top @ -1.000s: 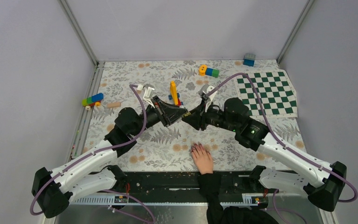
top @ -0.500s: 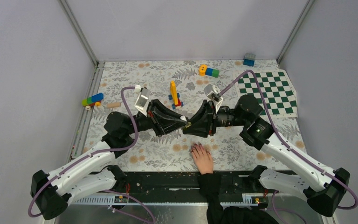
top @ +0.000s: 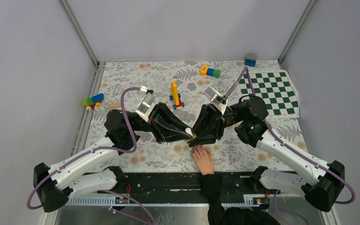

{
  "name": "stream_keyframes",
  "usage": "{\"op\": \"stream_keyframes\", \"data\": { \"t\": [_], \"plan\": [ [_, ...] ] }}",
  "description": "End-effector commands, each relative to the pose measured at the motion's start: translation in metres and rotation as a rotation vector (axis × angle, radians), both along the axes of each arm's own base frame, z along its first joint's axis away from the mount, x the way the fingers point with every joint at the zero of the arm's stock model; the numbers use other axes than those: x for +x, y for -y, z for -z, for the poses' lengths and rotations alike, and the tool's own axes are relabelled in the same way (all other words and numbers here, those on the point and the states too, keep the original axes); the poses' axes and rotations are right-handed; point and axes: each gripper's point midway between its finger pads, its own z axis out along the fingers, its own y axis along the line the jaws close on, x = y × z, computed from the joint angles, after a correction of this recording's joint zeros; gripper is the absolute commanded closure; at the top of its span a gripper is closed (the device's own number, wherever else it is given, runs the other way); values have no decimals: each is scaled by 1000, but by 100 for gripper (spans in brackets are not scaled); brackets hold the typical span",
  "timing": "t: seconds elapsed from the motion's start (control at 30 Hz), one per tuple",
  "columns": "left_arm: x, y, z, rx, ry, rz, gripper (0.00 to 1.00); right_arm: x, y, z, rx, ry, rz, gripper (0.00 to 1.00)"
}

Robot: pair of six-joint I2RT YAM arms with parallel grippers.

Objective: Paint the nails
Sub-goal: Screw the nail polish bottle.

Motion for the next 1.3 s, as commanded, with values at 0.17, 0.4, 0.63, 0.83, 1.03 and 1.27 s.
{"op": "stream_keyframes", "data": {
  "t": [0.17,0.4,0.63,0.83,1.03,1.27],
  "plan": [
    [-12,7,5,33,15,65,100,4,-6,-31,111,44,9,100],
    [8,12,11,78,-5,-57,30,16,-10,-22,102,55,92,100],
    [27,7,11,86,2,-212,4,21,-12,-15,88,62,126,100],
    [48,-1,9,60,-36,-354,1,22,-12,-12,87,59,133,100],
    [73,-12,6,37,-106,-488,1,25,-12,-6,76,60,159,100],
    [92,-25,2,5,-173,-544,1,48,-19,12,6,55,289,100]
  ]
}}
